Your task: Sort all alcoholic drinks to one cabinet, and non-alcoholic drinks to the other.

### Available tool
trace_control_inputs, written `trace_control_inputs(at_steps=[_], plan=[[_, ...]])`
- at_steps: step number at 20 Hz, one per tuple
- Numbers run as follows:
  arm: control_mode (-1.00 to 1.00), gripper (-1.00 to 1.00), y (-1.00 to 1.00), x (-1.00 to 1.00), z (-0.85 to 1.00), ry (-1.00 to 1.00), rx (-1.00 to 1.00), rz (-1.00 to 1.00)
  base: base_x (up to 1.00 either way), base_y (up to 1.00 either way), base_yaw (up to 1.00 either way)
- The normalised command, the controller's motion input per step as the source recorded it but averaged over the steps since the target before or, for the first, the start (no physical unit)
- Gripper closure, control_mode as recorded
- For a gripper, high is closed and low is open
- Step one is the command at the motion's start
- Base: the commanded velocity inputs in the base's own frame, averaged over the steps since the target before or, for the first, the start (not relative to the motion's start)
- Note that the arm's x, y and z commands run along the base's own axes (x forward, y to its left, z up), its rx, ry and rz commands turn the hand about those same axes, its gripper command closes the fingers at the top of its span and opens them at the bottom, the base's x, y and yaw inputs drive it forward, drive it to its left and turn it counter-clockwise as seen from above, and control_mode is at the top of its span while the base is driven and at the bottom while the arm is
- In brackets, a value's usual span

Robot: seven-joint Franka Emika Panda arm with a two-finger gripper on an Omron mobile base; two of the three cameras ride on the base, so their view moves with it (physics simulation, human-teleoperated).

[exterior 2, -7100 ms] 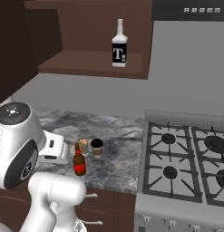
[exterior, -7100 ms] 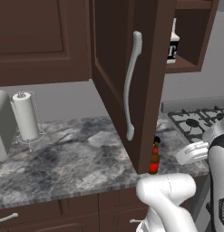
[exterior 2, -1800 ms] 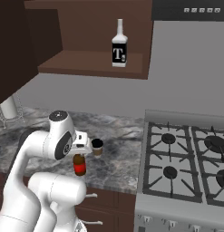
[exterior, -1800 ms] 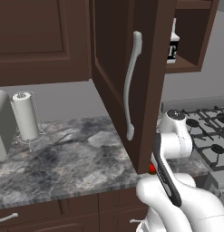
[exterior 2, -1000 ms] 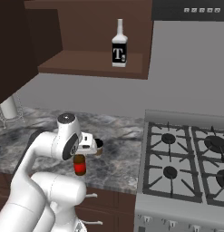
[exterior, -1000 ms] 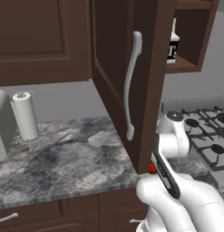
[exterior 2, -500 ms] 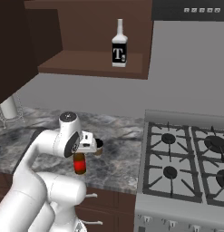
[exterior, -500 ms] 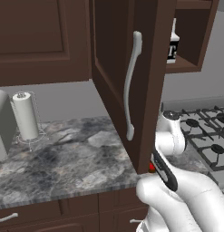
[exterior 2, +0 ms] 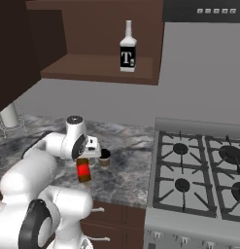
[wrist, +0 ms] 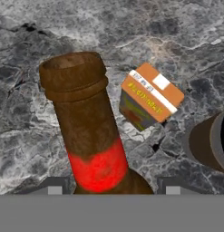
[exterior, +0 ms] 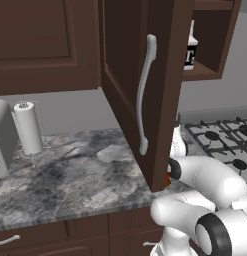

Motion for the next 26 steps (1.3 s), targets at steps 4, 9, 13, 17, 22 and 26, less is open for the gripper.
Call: trace_control_inputs(at_steps=[4,9,13,17,22,26], plan=[[-1.00,1.00,0.00,0.10,-0.18,0.02,0.01,0.02,0.00,0.00,0.00],[-1.00,1.00,0.00,-0.10,0.06,0.00,-0.01,0.00,0.00,0.00,0.00],[-1.00,1.00,0.00,-0.52,0.27,-0.05,-0.03,-0.01,0.00,0.00,0.00],[-1.00,1.00,-0.01,-0.62,0.38,-0.11,-0.01,-0.02,0.00,0.00,0.00],[-1.00,1.00,-0.04,-0.46,0.51,-0.15,0.00,-0.02,0.00,0.00,0.00],[-1.00,1.00,-0.02,-0.42,0.60,-0.18,0.00,-0.02,0.00,0.00,0.00]])
